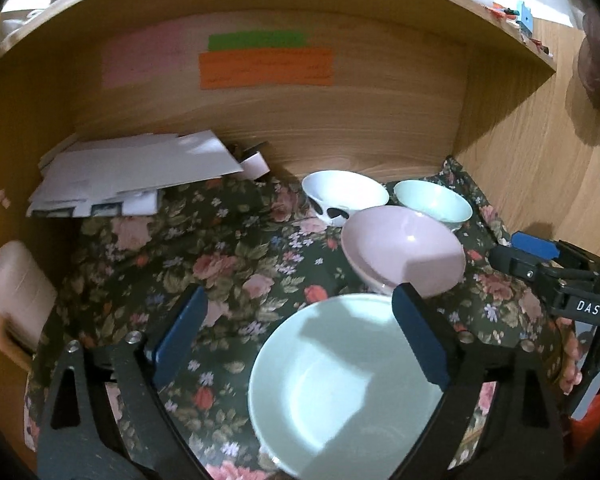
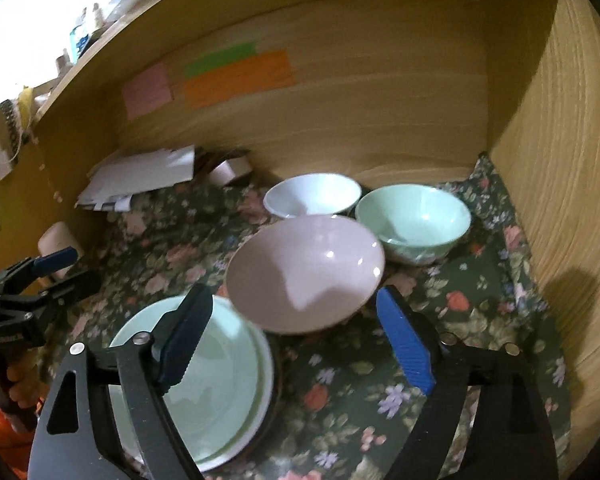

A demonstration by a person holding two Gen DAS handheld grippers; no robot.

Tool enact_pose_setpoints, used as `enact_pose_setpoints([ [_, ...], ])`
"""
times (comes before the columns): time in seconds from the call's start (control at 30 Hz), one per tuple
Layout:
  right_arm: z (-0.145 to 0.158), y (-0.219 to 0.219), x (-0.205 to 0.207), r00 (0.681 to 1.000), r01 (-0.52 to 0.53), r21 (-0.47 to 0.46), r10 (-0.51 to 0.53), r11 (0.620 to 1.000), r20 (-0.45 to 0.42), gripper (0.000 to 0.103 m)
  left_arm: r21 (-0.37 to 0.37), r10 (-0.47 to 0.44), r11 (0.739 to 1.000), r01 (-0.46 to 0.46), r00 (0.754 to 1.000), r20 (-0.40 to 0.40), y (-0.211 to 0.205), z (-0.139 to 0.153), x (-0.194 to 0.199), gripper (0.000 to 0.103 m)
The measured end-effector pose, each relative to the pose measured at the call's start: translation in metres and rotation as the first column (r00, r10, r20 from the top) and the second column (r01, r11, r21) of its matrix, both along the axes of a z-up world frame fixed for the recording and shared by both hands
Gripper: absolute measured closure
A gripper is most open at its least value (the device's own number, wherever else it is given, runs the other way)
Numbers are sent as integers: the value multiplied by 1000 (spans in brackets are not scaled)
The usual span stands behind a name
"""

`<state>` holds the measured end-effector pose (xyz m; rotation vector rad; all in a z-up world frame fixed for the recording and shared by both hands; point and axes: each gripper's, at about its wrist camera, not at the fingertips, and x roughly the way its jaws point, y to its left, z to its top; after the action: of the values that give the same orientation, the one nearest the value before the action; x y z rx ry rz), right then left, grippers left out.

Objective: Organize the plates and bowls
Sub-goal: 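Open the left tool to release the mint green plate, then move the left tool to the pale pink plate and grip its rim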

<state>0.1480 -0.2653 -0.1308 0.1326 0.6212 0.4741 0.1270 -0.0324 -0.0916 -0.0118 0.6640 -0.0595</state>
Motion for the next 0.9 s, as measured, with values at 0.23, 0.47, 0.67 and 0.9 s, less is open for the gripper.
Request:
enact_pose_setpoints([
  [0.23,-2,-5,25,999,30,-8,-30,1000,-11,20,6,-24,1000,25,998,-60,-17,-9,43,8],
  [0.47,-13,-7,53,998,50,-19,-50,999,-35,20,-18,-40,999,38,990,-139,-28,-22,86,8],
  [0.67,-31,-8,74,995,49,-30,-51,998,-80,20,-2,-51,999,52,978,-201,-38,-41,115,8],
  [0.9,-50,-4,87,992,38,-40,-42,998,-117,22,-32,-59,998,52,956,-288,-42,-64,142,22],
])
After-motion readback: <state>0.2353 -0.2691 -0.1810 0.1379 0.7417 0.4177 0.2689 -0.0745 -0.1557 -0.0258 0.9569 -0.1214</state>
